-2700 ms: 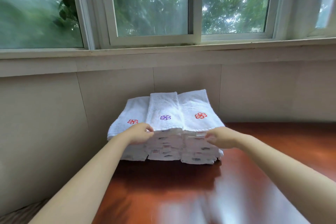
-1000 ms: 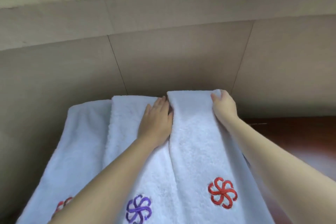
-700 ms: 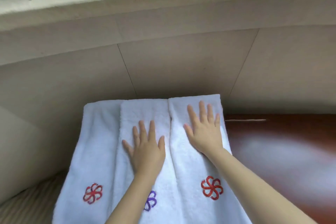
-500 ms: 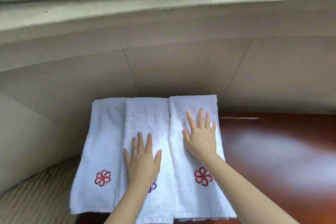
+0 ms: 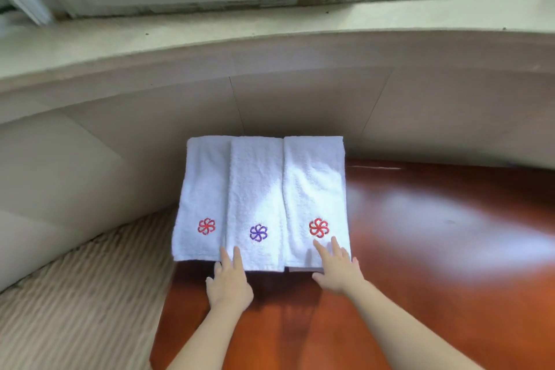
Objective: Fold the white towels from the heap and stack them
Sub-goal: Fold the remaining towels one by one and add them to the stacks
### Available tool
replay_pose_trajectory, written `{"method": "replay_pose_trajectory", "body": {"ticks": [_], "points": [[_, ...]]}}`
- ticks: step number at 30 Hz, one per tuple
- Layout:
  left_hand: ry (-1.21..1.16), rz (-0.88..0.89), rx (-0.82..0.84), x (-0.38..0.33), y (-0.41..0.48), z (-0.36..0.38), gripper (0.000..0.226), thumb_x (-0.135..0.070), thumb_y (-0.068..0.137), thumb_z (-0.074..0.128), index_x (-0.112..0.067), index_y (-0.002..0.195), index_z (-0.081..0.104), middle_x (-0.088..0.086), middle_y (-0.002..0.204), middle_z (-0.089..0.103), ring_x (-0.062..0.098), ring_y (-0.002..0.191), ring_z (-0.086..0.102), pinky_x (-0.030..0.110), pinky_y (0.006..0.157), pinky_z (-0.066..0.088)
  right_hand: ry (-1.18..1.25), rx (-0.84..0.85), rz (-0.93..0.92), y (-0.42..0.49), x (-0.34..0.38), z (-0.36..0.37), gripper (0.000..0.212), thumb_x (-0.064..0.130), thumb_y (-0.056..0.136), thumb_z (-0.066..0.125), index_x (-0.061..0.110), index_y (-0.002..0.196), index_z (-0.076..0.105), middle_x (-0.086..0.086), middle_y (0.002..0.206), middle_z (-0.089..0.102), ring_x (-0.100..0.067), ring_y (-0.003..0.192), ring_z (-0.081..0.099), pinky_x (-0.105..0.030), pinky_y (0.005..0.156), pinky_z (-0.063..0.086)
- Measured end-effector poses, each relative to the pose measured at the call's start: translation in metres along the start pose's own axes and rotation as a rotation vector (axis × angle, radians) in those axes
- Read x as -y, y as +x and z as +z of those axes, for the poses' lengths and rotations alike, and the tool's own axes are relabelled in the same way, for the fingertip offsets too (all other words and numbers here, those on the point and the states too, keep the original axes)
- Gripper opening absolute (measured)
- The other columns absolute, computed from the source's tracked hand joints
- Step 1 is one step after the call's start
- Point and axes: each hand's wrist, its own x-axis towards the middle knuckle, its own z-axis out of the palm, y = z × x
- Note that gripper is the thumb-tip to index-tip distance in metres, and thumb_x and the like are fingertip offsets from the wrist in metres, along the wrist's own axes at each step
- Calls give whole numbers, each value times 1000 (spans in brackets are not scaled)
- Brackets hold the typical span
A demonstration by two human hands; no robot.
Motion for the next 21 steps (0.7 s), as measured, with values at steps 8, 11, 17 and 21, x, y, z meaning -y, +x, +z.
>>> {"method": "replay_pose_trajectory", "body": {"ticks": [8,11,17,21], "points": [[-214,-70,-100,34,-52,-85,59,-23,93,46,-15,147,23,10,152,17,32,129,39,41,100,39,104,-144,-44,-64,-7,-87,53,26,96,44,21,146,27,-15,145,31,-35,126,44,-41,102,40],[-292,-48,-105,32,-65,-91,57,-21,93,45,-16,146,27,9,148,21,31,126,43,42,99,40,203,-164,-83,-77,2,-84,49,24,96,44,18,144,33,-15,141,36,-34,123,47,-35,99,39],[-437,43,-71,23,-39,-66,53,-24,93,48,-16,144,33,8,148,24,29,120,50,35,97,41,455,-211,-109,-44,29,-52,42,15,96,42,7,136,48,-10,137,52,-25,126,47,-25,97,35],[-518,66,12,26,4,-25,60,-23,93,50,-17,148,27,8,149,25,26,124,48,29,95,39,724,-170,-114,6,61,-20,49,13,95,42,7,144,38,-12,142,47,-22,128,47,-26,102,34]]}}
